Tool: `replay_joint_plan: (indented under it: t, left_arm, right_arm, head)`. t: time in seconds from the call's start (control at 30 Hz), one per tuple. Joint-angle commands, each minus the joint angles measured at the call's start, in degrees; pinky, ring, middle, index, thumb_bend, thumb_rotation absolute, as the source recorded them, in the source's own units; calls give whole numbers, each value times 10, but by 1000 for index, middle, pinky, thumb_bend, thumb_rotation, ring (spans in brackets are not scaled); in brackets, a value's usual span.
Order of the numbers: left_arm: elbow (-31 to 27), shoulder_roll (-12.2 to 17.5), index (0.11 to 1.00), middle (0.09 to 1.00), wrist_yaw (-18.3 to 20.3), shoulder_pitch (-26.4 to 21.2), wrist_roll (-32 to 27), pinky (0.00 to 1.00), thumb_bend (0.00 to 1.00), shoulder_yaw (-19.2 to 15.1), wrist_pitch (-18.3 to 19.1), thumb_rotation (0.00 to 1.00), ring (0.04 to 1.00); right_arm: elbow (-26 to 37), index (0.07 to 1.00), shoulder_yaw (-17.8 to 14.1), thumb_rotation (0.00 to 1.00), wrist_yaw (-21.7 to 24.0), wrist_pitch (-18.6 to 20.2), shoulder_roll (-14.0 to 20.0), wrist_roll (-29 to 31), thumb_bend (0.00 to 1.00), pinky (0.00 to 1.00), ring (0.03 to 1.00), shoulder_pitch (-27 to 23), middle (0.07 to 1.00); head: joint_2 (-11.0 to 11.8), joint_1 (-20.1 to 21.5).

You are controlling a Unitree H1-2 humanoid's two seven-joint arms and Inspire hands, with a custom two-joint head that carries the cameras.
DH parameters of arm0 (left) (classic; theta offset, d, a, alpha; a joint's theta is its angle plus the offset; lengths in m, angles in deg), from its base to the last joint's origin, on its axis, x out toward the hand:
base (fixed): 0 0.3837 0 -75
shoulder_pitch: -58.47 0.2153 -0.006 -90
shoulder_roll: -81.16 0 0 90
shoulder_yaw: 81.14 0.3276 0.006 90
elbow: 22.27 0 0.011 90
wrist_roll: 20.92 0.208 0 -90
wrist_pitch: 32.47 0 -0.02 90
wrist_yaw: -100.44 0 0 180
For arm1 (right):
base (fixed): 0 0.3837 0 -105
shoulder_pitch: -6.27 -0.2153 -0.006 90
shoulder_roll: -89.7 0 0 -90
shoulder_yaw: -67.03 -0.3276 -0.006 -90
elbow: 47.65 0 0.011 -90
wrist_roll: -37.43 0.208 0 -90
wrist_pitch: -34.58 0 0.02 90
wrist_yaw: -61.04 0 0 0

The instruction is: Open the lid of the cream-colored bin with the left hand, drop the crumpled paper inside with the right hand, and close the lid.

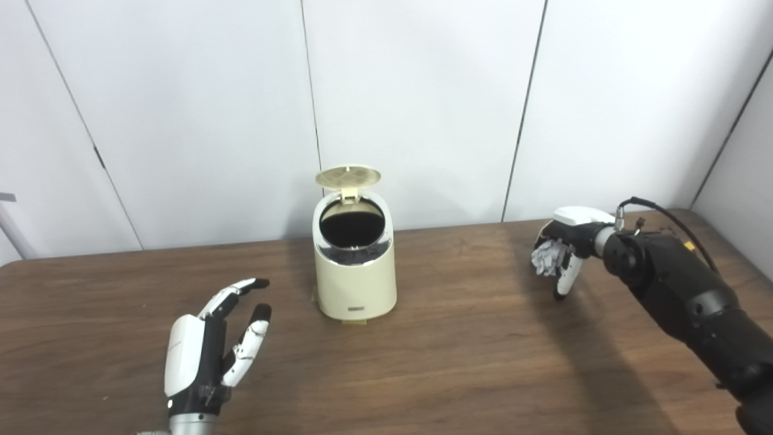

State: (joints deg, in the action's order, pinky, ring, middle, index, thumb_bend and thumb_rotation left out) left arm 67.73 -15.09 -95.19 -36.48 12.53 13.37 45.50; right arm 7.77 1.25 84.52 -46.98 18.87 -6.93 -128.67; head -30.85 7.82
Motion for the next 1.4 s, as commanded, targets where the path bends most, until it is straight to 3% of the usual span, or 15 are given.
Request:
replay_joint_plan:
  t: [0.0, 0.07, 0.1, 0.23, 0.3, 0.4, 0.6, 0.97, 1.2, 1.3, 1.33, 1.37]
  left_arm:
    - [5, -3, 766, 782, -6, 20, 3, 753, 479, 4, -6, 1000, 783]
    - [5, -3, 765, 781, -6, 20, 2, 751, 481, 3, -5, 1000, 782]
    - [5, -4, 765, 781, -5, 20, 2, 754, 483, 3, -4, 1000, 782]
    - [7, -4, 764, 781, -4, 19, 1, 762, 486, 2, -4, 1000, 782]
    - [8, -4, 763, 780, -5, 18, 3, 756, 485, 2, -4, 1000, 779]
    - [10, -4, 760, 778, -6, 17, 3, 749, 483, 2, -6, 1000, 774]
    - [12, -3, 759, 780, -6, 16, 5, 746, 486, 3, -5, 1000, 770]
    - [25, -2, 754, 779, -10, 13, 8, 732, 485, 6, -14, 1000, 759]
    - [29, -1, 749, 776, -12, 10, 8, 728, 469, 7, -14, 984, 752]
    - [31, -1, 747, 776, -13, 9, 8, 727, 465, 8, -16, 977, 750]
    - [32, -1, 747, 776, -14, 8, 8, 725, 465, 8, -16, 976, 749]
    - [34, -1, 748, 776, -14, 8, 8, 725, 465, 9, -17, 976, 749]
  right_arm:
    - [-1, 676, -1, 2, -15, -12, 15, -6, 680, 410, 499, -28, 557]
    - [5, 655, 1, 0, -19, -14, 16, -7, 591, 325, 407, -25, 496]
    - [8, 576, 2, 0, -21, -16, 17, -8, 561, 309, 385, -25, 488]
    - [-2, 495, 4, 0, -30, -10, 14, -14, 532, 268, 336, -26, 478]
    - [-5, 506, 7, 0, -42, -1, 11, -24, 528, 311, 387, -27, 439]
    - [-16, 494, 11, 0, -61, 10, 7, -39, 530, 375, 453, -28, 469]
    - [4, 492, 5, 0, -69, 32, 4, -48, 530, 394, 471, -24, 476]
    - [68, 515, -8, 0, -22, 67, 7, -37, 524, 321, 384, -18, 407]
    - [138, 495, -11, 0, -4, 43, 20, -32, 530, 365, 431, -7, 452]
    - [193, 480, -17, 0, 25, 43, 23, -23, 528, 451, 540, -3, 499]
    - [211, 474, -19, 0, 36, 49, 23, -22, 525, 444, 532, -3, 522]
    - [227, 481, -19, 0, 46, 52, 23, -24, 528, 403, 480, -4, 487]
  head:
    - [-1, 1]
    - [-1, 2]
    - [-1, 2]
    - [0, 3]
    - [0, 3]
    - [1, 4]
    - [2, 6]
    - [3, 8]
    - [5, 11]
    - [6, 11]
    - [6, 11]
    - [6, 11]
